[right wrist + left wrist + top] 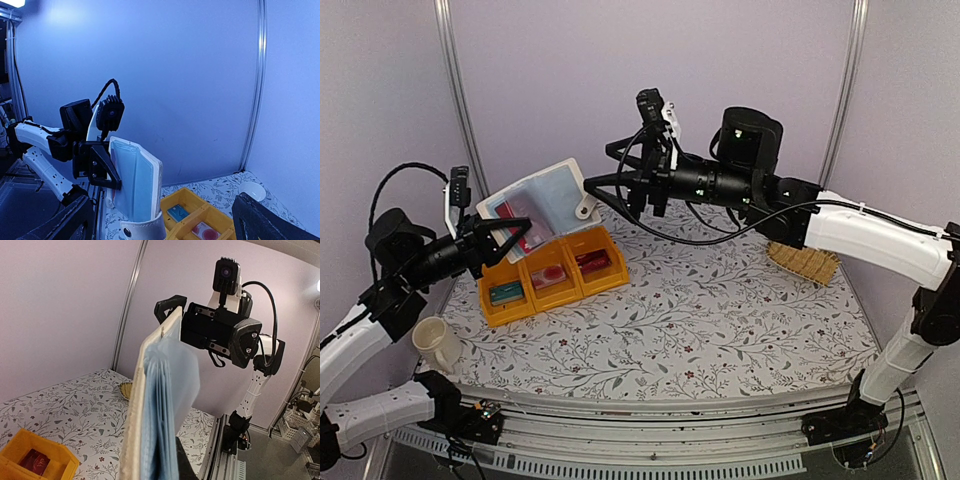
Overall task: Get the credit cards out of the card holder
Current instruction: Pass from the left arm to the right
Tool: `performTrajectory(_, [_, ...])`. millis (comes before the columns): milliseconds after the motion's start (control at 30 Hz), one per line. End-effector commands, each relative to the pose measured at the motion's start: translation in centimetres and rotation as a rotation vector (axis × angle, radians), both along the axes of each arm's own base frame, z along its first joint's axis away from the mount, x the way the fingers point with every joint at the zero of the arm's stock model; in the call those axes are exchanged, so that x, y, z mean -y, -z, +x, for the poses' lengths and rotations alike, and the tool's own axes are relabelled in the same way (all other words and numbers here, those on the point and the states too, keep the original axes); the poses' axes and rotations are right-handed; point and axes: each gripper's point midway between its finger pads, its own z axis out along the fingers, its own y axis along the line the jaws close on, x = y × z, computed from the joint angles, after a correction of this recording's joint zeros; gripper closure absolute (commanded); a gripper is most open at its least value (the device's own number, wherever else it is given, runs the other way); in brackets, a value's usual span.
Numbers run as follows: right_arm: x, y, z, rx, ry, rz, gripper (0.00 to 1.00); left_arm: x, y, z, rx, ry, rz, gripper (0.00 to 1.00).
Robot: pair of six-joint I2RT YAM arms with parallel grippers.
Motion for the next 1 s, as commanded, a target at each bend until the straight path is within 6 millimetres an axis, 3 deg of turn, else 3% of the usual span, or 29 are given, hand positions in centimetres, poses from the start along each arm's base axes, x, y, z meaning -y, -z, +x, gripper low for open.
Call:
performTrajectory(0, [-0.9,2.1,-2.2,-0.048,-0.111,-0.145,0.01,0.8,-1.9,-1.5,0.062,0.085,-0.009,1.0])
performTrajectory(200, [-1.7,1.2,-4.9,-0.092,-0.296,-0.114,0.03,1.5,-1.4,-1.7,0.048,0.113,0.027,1.0])
performTrajectory(433, [-4.5,3.9,-2.5,-0.206,-0.255,-0.21,0.08,2.4,-1.3,-2.0,0.056,0.156,0.044,1.0])
performTrajectory(500, [-4.9,3.8,-2.8,-0.212,-0.288,-0.212,0.2,2.5,-1.3,-2.0,0.058,0.159,0.048,1.0])
performTrajectory(567, [-5.1,3.5,-3.5,-0.214,-0.34,-0.203,0.51,2.4,-1.2,-2.1,0.06,0.156,0.053,1.0])
performTrajectory(633, [-5.2,3.6,-3.6,-0.221,-0.352,-0.205,0.9,2.4,-1.2,-2.2,0.067,0.155,0.056,1.0])
performTrajectory(667, [-5.0,3.6,-3.6,-0.219,-0.346,-0.205,0.97,2.3,-1.2,-2.3,0.07,0.152,0.056,1.0])
performTrajectory(967, [-3.7,2.6,-4.8,-0.221,-0.406,-0.169,0.99,2.3,-1.2,-2.5,0.063,0.163,0.043,1.0])
